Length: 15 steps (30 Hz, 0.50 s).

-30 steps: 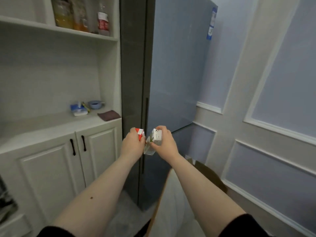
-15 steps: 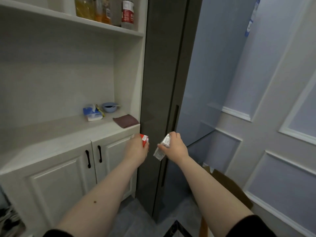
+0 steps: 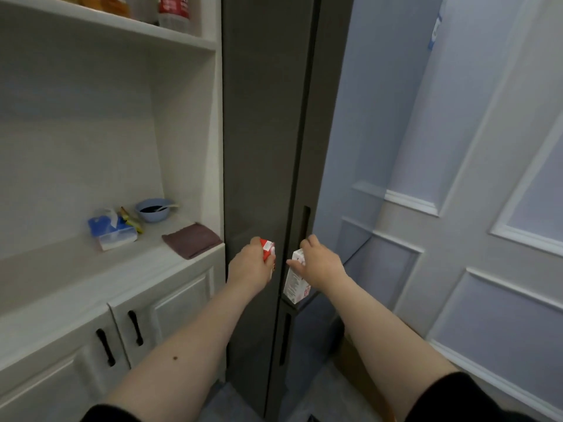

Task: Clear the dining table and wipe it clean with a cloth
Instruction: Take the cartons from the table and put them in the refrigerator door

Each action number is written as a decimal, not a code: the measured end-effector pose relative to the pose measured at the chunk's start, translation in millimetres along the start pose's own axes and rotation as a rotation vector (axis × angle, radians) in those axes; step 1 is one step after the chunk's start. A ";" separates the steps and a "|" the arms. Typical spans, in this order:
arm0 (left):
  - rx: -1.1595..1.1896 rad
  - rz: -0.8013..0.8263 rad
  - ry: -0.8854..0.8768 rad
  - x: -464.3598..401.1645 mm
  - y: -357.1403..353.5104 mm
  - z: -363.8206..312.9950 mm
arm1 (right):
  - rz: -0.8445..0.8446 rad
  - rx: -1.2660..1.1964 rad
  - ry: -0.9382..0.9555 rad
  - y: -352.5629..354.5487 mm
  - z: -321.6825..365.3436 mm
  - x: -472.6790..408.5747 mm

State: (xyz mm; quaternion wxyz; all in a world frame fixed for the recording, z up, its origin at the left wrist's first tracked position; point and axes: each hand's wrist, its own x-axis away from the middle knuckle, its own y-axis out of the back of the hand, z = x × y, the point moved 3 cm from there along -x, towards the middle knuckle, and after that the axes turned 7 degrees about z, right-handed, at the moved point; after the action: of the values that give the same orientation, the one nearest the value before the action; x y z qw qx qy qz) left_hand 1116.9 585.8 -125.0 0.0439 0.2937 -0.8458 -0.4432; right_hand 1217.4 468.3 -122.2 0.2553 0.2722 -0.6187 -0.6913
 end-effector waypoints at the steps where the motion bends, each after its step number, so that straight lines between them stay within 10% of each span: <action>1: 0.000 0.003 -0.014 -7.7 -2.2 1.0 | 0.021 0.027 0.011 -3.0 -1.2 -4.5; 15: 0.010 0.167 -0.147 -78.2 -29.4 14.3 | 0.273 0.391 -0.038 -31.6 -2.1 -65.4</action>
State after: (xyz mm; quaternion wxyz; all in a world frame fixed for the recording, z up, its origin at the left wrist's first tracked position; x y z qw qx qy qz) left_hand 1189.9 625.3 -141.9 0.0171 0.1890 -0.8705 -0.4542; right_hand 1265.5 515.2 -149.9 0.2770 0.2173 -0.7767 -0.5223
